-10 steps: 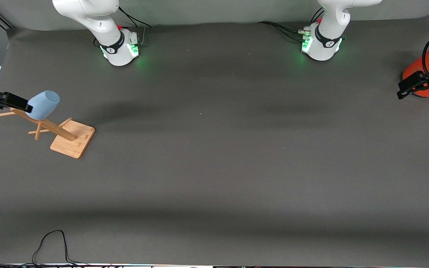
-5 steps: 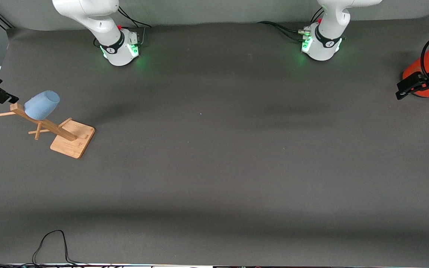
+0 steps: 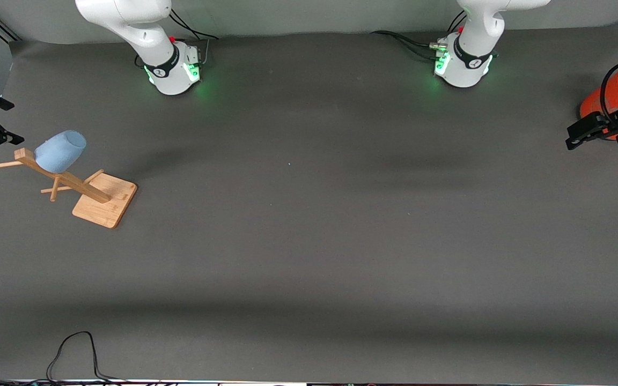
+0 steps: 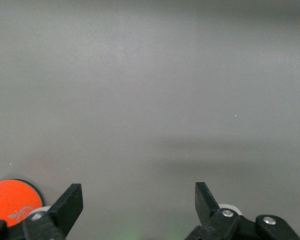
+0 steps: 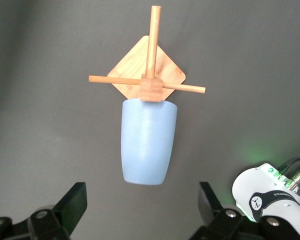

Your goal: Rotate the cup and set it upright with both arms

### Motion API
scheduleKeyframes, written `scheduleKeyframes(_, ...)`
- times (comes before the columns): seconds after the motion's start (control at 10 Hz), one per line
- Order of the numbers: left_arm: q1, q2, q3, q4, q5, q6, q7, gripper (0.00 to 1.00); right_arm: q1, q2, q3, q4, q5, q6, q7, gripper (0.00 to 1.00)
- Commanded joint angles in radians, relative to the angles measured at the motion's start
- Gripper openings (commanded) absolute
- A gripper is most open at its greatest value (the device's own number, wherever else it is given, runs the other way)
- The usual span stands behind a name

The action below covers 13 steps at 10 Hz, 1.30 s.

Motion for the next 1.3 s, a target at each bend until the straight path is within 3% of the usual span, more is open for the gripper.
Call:
scheduleKeyframes(0.0, -0.005, -0.014, 0.003, -0.027, -0.004, 0.028, 0.013, 1.00, 0.009, -0.027, -0.001, -0.099, -0.030, 0.097, 0.047, 0.97)
scheduleKeyframes(0.5, -0.006, -0.014, 0.002, -0.044, -0.003, 0.047, 0.013, 1.00, 0.009, -0.018, -0.016, -0.298, -0.030, 0.335, 0.048, 1.00)
scheduleKeyframes(1.0, -0.006, -0.014, 0.000, -0.046, -0.003, 0.048, 0.013, 1.00, 0.009, -0.003, -0.019, -0.352, -0.030, 0.404, 0.050, 1.00)
scheduleKeyframes(1.1, -0.006, -0.014, 0.000, -0.046, -0.004, 0.048, 0.013, 1.00, 0.009, -0.003, -0.021, -0.352, -0.030, 0.404, 0.050, 0.96)
scheduleKeyframes(1.2, -0.006, -0.014, 0.000, -0.044, -0.004, 0.048, 0.013, 1.00, 0.009, -0.004, -0.021, -0.351, -0.030, 0.404, 0.048, 0.70)
